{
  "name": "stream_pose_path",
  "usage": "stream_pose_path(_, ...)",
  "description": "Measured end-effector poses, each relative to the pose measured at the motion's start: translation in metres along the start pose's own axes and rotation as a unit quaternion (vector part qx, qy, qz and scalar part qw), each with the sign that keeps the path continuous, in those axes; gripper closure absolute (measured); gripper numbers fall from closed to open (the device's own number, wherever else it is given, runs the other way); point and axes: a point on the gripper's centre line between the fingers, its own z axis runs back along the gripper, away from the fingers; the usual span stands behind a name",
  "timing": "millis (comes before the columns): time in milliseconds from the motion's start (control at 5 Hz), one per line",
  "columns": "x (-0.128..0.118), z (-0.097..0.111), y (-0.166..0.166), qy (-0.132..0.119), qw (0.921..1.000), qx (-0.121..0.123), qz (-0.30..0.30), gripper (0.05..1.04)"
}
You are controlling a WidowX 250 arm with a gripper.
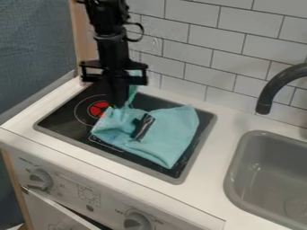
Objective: Unfold the cloth from right to left
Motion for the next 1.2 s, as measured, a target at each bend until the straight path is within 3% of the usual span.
stream_pose_path(200,0.007,0.009,0.004,-0.006,1.0000,0.003,-0.002,1.019)
stream_pose_path(600,0.030,0.011,0.037,-0.006,0.9990,0.044,-0.008,1.019)
stream_pose_path(1200,0.040,-0.022,0.079,0.018,0.9946,0.100,-0.021,1.019)
